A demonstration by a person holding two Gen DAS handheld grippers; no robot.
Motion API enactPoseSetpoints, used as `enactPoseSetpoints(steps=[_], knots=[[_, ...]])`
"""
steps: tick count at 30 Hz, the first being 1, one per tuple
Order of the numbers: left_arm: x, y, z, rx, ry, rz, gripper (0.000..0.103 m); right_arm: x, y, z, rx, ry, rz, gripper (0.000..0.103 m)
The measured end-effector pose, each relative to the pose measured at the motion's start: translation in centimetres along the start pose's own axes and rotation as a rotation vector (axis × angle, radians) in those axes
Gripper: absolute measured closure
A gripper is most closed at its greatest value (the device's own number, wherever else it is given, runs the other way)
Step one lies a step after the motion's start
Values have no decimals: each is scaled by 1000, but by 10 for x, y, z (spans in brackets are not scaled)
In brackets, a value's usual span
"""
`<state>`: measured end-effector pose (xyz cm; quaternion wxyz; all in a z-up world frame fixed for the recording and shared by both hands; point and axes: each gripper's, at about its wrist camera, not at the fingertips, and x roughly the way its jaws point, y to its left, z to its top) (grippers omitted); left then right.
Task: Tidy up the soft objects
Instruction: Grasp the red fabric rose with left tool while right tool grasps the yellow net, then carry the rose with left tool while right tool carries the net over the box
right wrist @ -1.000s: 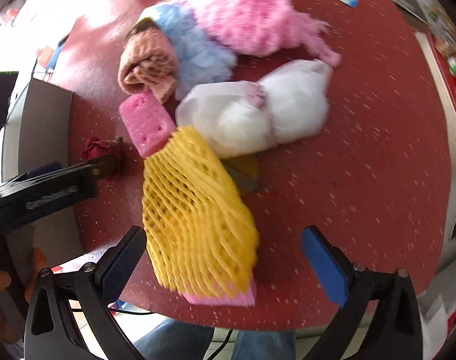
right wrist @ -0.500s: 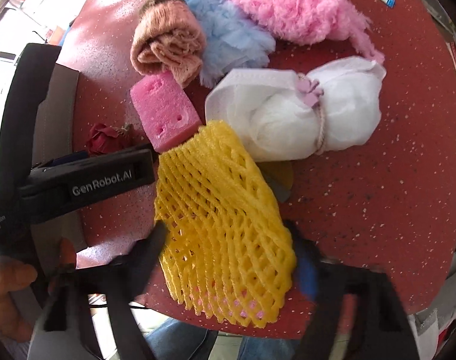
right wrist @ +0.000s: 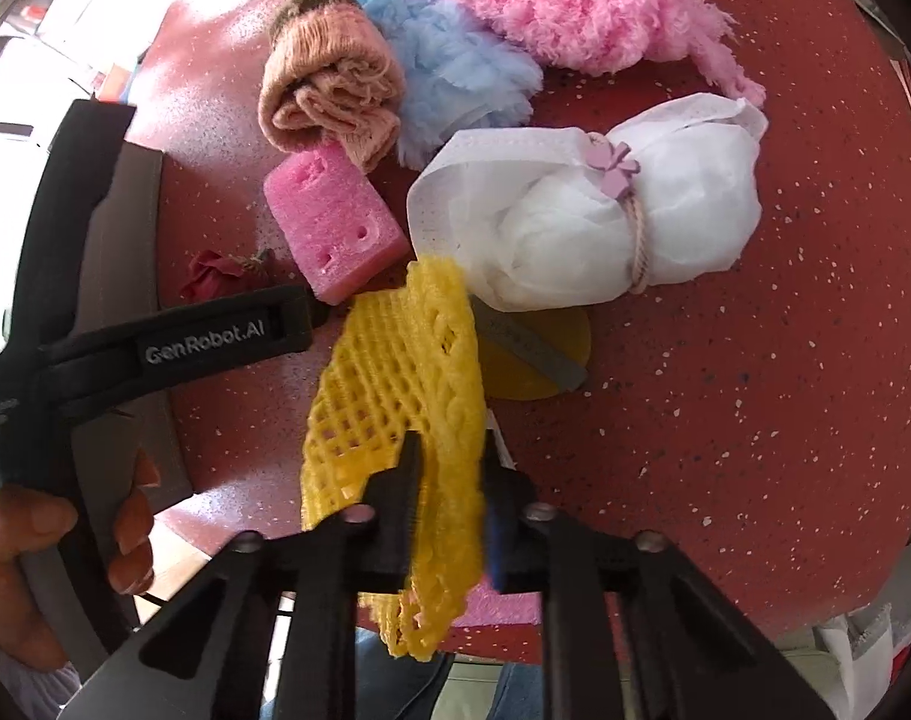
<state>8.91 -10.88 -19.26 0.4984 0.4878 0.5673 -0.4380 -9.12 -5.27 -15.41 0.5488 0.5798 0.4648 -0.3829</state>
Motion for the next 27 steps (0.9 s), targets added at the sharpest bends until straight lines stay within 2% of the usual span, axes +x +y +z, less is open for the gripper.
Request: enactPoseSetpoints(steps=[1,2,3,4,13,27], knots=[[-3,0,-3,16,-20,0,38,-6,-1,-3,3,-5,7,91],[-6,0,-5,33,-36,0,48,-11,-3,-4,6,-10,19,92],[-10,-1,-10,52,-50,2,68,-15,-3,-5,10,-17,32,92],[-13,-1,-14,74,-59,4,74,-21,-4,-6,16,-23,41,92],[-29,7,-50,140,-96,-6,74,-54,-19,-13,63,-53,99,92],[-69,-18,-133,351,-144,-52,74,-71,-25,-40,109,-47,46,92]])
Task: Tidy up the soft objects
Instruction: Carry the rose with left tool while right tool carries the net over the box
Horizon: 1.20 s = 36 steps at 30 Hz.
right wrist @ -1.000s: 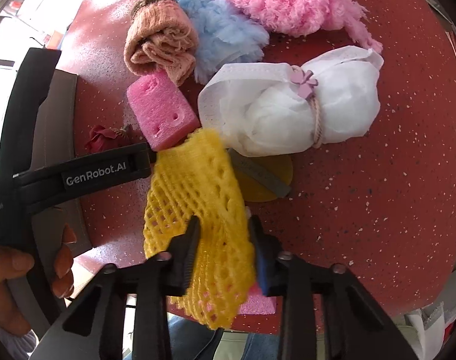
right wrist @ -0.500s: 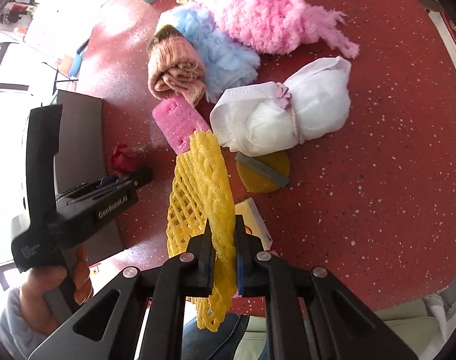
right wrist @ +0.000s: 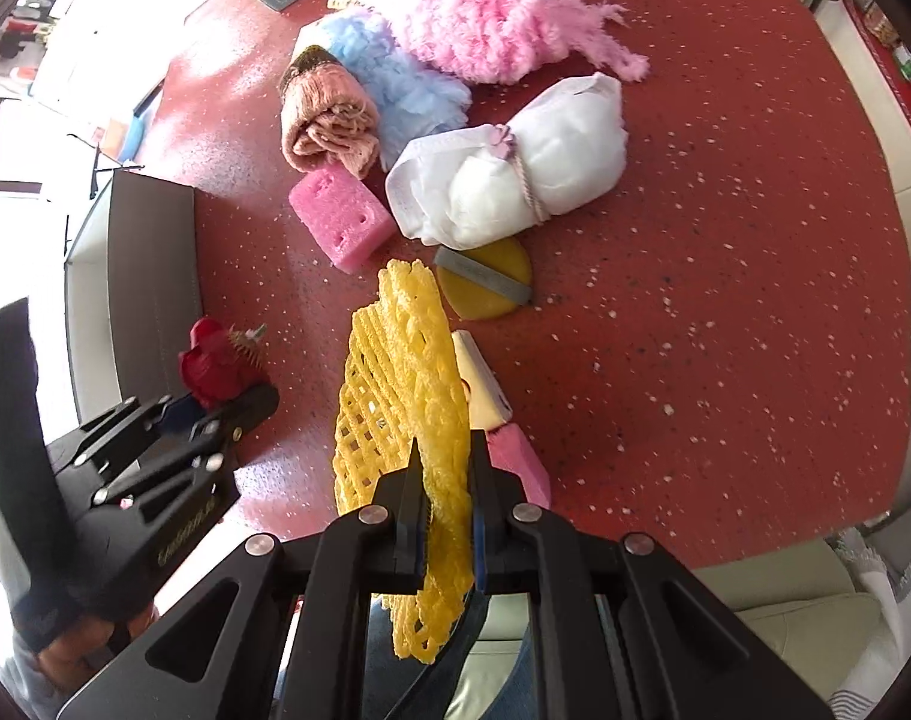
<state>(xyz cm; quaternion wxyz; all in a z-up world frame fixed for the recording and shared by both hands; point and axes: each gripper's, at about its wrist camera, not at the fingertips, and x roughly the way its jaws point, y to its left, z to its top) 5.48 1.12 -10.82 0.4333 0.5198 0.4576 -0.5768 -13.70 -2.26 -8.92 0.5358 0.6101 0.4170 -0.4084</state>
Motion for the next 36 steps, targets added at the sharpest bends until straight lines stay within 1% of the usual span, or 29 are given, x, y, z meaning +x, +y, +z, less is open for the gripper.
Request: enactPoseSetpoints(steps=[3,7,11,13,19,22,31,36], knots=[[-15,-8,-4,25,-14,-8,74,2,6,2,10,-7,-7,92],[-32,-7,-15,47,-47,-3,74,-1,9,1,25,-21,-15,92],[-47,1,-21,42,-89,-5,74,-7,16,4,16,-37,-25,92],[-52,15,-12,32,-109,-3,74,-10,22,5,1,-46,-28,92],[-73,39,-11,-27,-172,1,74,-14,46,10,-57,-63,-42,92],[-76,50,-12,-66,-193,1,74,-18,55,10,-82,-71,-51,92],[-88,84,-22,-173,-235,0,74,-19,82,14,-132,-72,-77,92],[-92,103,-28,-237,-258,3,74,-19,102,17,-185,-74,-93,92]])
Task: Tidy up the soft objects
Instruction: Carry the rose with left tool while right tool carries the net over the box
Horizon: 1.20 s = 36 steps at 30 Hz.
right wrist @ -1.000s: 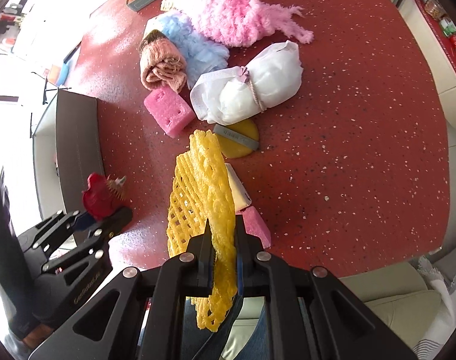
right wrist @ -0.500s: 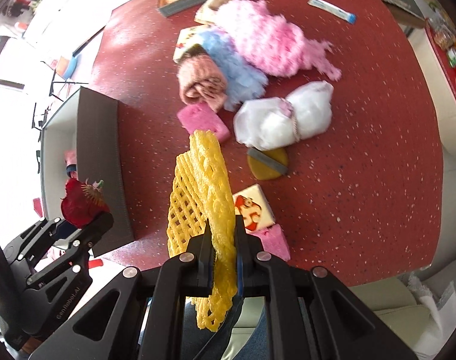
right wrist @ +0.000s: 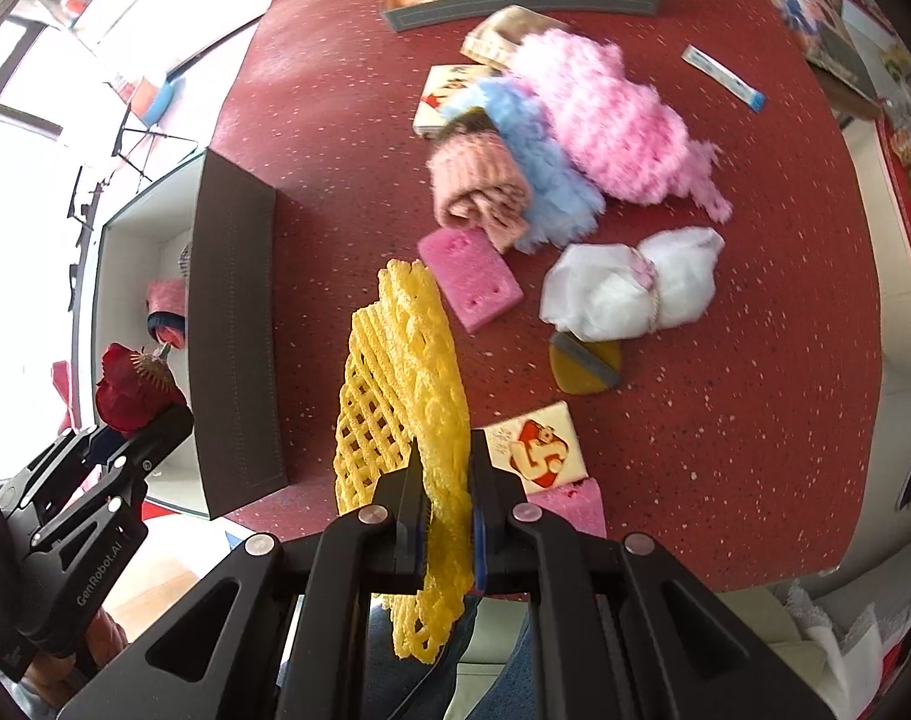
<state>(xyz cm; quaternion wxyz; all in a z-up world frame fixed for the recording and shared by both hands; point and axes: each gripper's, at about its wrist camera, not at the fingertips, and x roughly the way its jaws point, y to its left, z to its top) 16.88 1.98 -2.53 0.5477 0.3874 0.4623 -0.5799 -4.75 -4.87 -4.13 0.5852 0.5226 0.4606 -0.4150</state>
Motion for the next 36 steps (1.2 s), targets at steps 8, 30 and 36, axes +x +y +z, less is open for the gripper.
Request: enactPoseSetpoints(steps=[8,30,36], knots=[[-7,29,-4,-88,-43,61,74,-5,23,10,-68,-7,-28,92],[-8,105,-19,-317,-58,144,74,-11,89,34,-230,-38,-46,92],[-7,124,-21,-366,-49,170,74,-8,115,43,-287,-33,-27,92]])
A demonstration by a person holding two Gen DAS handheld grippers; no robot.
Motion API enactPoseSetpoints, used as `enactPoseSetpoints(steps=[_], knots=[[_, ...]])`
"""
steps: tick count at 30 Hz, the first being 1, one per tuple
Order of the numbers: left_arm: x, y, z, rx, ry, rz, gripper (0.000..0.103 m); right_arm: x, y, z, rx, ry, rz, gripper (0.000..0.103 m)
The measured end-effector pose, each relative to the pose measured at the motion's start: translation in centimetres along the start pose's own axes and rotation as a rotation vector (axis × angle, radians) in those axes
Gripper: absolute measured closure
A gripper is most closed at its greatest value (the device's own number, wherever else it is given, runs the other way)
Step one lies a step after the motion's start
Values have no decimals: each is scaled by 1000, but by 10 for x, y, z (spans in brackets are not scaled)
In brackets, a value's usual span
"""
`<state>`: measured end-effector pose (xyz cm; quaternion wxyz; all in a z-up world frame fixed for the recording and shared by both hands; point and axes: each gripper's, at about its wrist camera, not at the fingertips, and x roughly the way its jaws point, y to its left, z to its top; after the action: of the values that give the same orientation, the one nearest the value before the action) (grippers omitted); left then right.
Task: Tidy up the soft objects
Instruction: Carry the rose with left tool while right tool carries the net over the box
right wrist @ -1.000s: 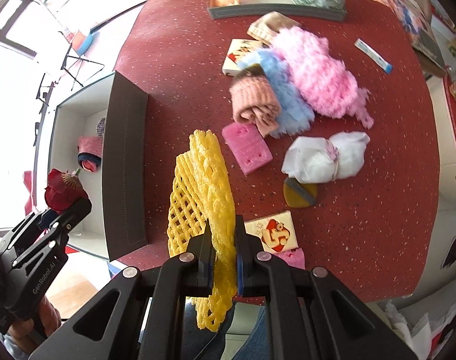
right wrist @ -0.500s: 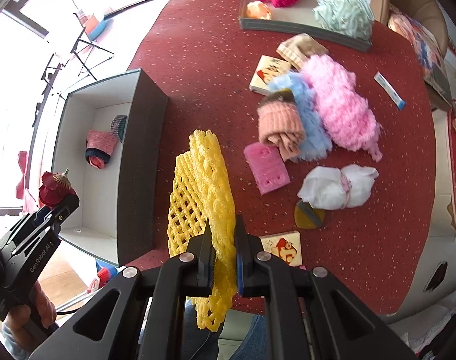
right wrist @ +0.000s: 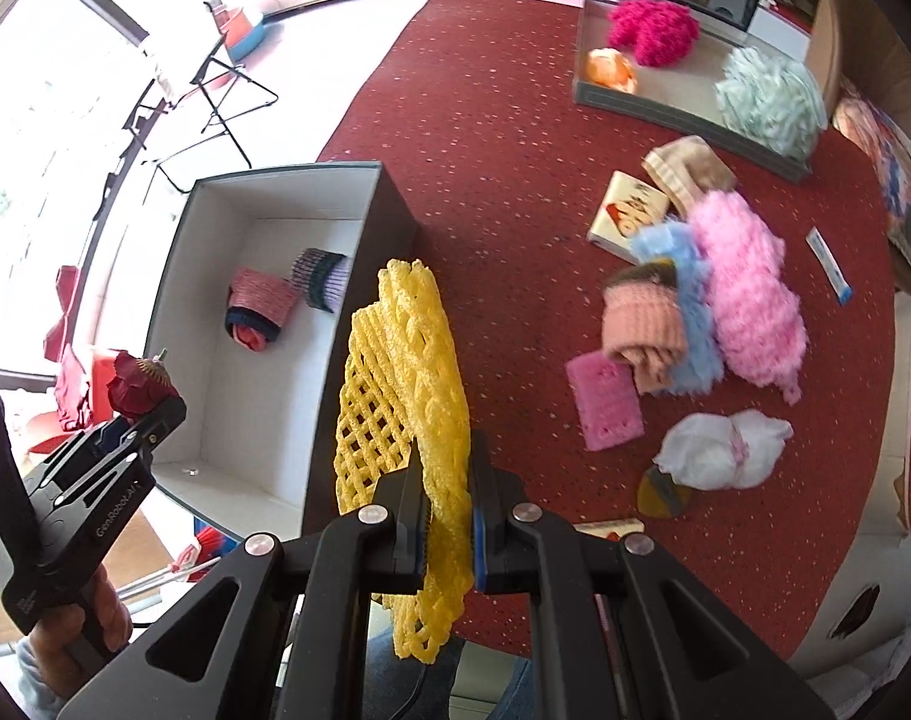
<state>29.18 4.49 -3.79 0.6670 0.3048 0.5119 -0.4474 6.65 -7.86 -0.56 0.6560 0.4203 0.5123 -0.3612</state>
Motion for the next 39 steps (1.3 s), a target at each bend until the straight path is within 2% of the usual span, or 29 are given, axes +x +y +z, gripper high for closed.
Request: enactPoseSetpoints(steps=[17,39], knots=[[17,19,11,-38,29,30,74,15,76,31,-152,6,67,92],[39,34,-8,-36,116,50,74,55,106,19,-218,115,88,92]])
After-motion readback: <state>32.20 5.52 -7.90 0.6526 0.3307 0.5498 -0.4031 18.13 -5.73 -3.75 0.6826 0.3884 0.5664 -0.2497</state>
